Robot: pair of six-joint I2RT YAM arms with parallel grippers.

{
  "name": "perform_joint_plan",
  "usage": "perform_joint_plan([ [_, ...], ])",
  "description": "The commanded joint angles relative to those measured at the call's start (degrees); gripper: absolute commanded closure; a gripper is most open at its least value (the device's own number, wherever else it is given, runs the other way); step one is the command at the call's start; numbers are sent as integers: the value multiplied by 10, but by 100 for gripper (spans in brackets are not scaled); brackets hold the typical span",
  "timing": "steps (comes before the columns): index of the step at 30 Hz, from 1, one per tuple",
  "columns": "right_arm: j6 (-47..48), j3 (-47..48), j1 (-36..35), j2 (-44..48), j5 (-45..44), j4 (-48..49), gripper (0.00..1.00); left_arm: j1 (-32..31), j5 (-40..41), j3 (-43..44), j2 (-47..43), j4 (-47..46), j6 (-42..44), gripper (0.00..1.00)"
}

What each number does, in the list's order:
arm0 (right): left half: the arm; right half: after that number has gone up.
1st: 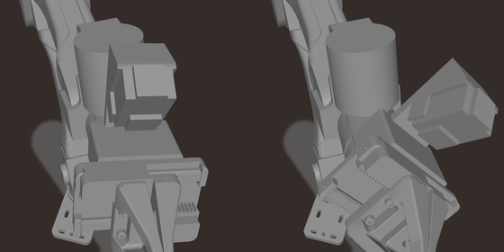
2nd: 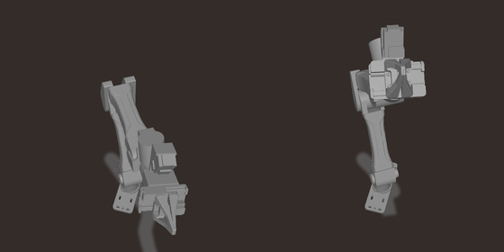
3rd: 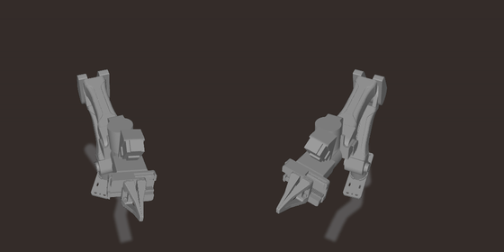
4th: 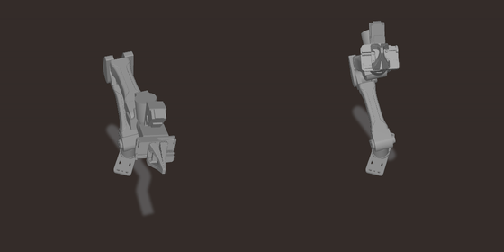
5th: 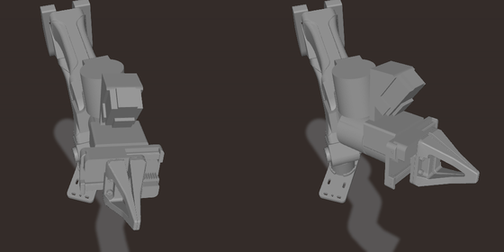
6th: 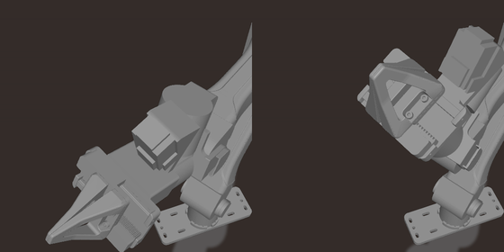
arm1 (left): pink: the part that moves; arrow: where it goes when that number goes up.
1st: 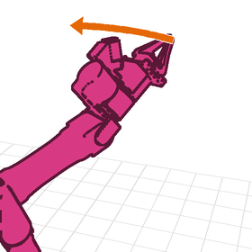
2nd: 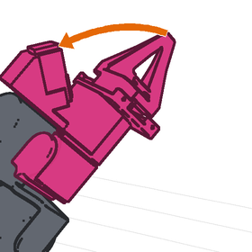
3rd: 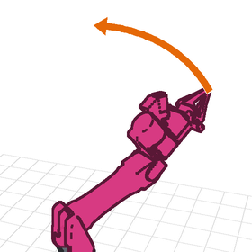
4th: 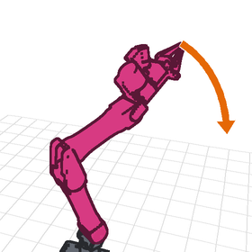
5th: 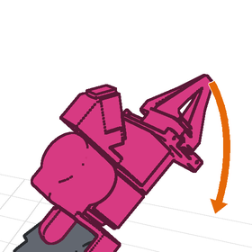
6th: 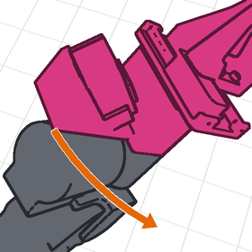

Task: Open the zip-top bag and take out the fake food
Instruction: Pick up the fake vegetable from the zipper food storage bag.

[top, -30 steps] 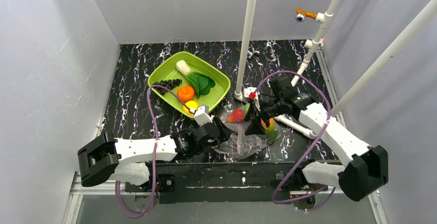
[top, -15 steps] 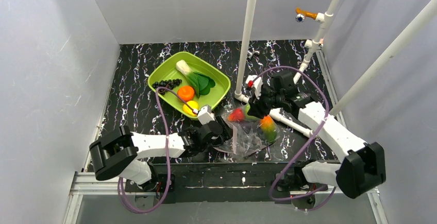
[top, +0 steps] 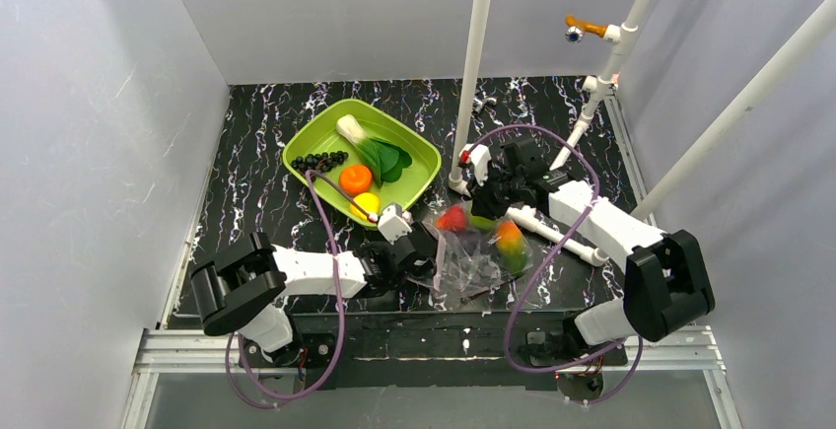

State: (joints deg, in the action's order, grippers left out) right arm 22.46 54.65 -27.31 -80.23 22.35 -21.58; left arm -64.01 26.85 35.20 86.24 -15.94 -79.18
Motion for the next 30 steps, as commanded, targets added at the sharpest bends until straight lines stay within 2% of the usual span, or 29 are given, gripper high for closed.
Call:
perform_joint_plan([
  [1,-13,24,-8,-32,-35,24,70,14,55,34,22,7,-11,50],
  [8,0,8,-8,-48,-14,4,75,22,54,82,60,19,-20,45],
  [13,8,20,-8,-65,8,-30,78,22,59,59,42,-27,-30,46],
  [14,8,21,-8,-68,12,-34,79,22,61,56,37,-30,-30,48],
  [17,8,25,-8,-73,15,-41,80,22,67,52,22,-35,-25,67],
  [19,8,26,-8,-74,16,-43,80,22,72,54,17,-23,-29,73],
  [22,8,27,-8,-75,18,-46,80,22,69,58,12,-10,-37,71],
  [26,8,28,-9,-76,21,-48,80,22,66,67,13,8,-43,63],
  [30,8,31,-8,-78,25,-52,81,31,54,79,44,20,-63,64],
])
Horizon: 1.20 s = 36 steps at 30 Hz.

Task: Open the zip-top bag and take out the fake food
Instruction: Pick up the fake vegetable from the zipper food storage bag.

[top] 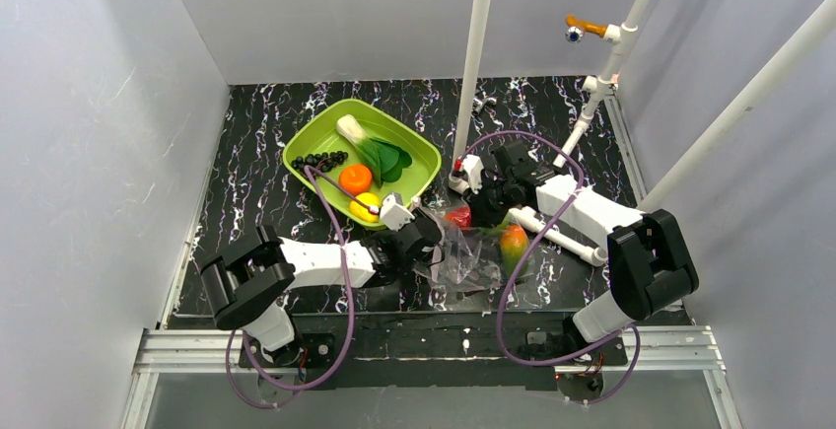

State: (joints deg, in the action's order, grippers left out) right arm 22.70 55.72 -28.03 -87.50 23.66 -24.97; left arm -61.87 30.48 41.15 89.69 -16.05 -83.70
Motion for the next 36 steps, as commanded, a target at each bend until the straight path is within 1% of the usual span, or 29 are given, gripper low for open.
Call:
perform_joint_plan([
  [1,6,21,-1,-5,12,-19,81,13,12,21,17,22,-24,66],
  [4,7,21,-1,-3,13,-21,81,24,2,22,30,28,-37,76],
  [5,6,21,-1,-4,14,-22,81,25,3,22,30,31,-39,78],
  [10,3,23,-1,-4,14,-21,81,25,4,25,26,42,-31,81],
  [14,3,23,-1,-4,20,-23,82,29,-5,31,42,33,-29,81],
  [16,4,23,-1,-4,21,-24,82,35,-16,35,55,18,-18,80],
  [21,5,23,-3,-13,29,-29,82,53,-40,50,72,0,-4,66],
  [24,8,28,-6,-21,30,-36,82,54,-41,63,78,10,1,56],
  [26,10,30,-8,-27,34,-41,82,54,-46,65,81,4,4,53],
  [32,12,41,-12,-47,44,-58,83,54,-71,72,99,-13,8,47],
  [36,9,46,-15,-60,45,-66,83,54,-86,89,120,10,-1,47],
])
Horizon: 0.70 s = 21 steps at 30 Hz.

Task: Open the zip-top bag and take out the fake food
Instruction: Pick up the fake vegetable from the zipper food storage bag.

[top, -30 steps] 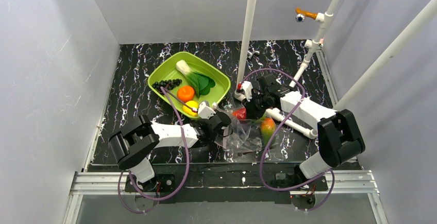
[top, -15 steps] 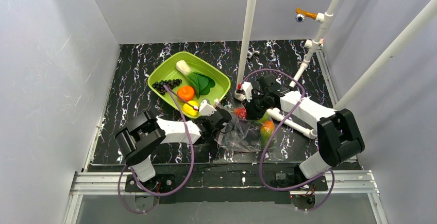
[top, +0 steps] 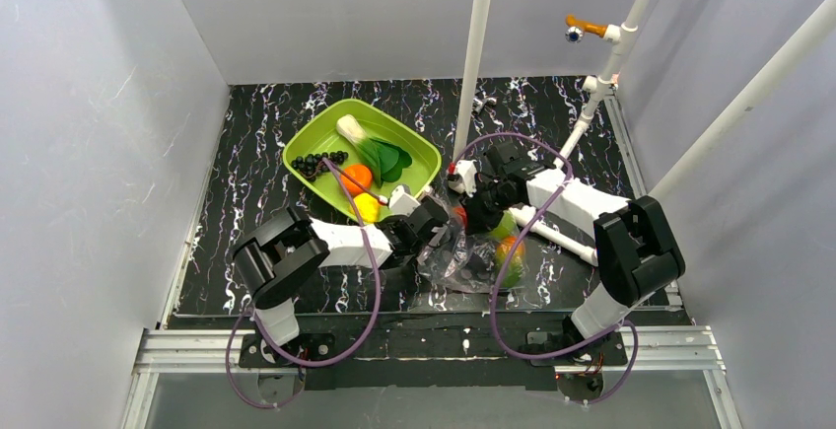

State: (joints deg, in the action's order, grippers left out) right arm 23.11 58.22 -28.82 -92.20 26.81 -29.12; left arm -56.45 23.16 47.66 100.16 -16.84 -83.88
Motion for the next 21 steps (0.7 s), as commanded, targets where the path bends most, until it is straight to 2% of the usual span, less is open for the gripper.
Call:
perform_joint_plan([
  [1,5,24,-7,-17,12,-28,83,0,-14,27,17,24,-2,50],
  [5,7,30,-7,-24,16,-36,83,0,-1,41,21,83,-10,59],
  [8,7,30,-7,-18,15,-35,83,3,-10,33,24,74,-10,72],
  [10,8,31,-5,-15,12,-35,83,6,-17,28,27,68,-12,75],
  [12,8,30,-4,-14,12,-36,83,10,-23,21,30,56,-6,70],
  [15,9,30,-3,-12,16,-39,83,17,-37,1,33,5,-1,51],
  [21,11,31,-1,-10,18,-42,83,29,-76,1,57,-26,11,49],
])
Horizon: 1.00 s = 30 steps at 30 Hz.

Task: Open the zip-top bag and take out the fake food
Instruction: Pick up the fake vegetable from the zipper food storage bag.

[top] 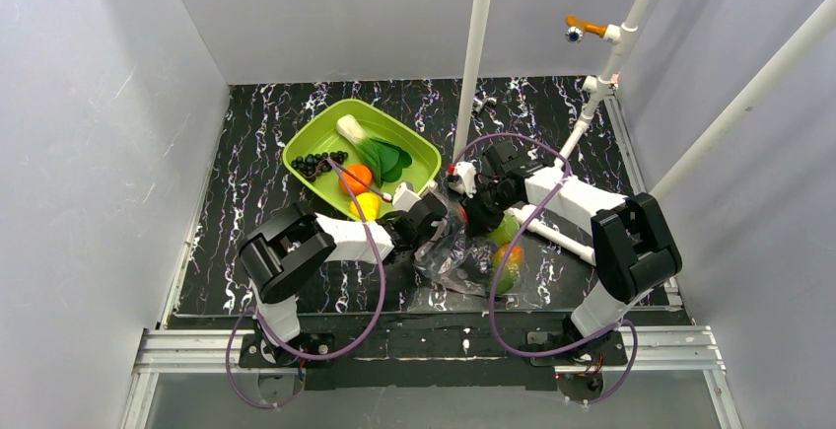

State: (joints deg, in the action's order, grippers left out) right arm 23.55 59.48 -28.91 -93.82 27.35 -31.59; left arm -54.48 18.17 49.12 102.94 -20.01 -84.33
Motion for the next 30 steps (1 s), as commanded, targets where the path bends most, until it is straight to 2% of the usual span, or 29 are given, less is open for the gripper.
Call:
perform_joint_plan([
  [1,6,19,2,8,13,-17,83,10,-31,-14,33,3,15,50],
  [2,6,19,5,9,14,-17,83,11,-34,-13,36,1,14,52],
  [7,7,17,14,15,13,-17,83,13,-42,-19,34,-13,32,87],
  [10,8,17,23,17,5,-15,83,11,-37,-4,4,13,72,99],
  [17,-2,10,56,30,-17,-2,84,-4,0,-18,-102,84,121,100],
  [30,-2,10,63,23,-31,0,84,-12,4,-133,-234,84,118,100],
])
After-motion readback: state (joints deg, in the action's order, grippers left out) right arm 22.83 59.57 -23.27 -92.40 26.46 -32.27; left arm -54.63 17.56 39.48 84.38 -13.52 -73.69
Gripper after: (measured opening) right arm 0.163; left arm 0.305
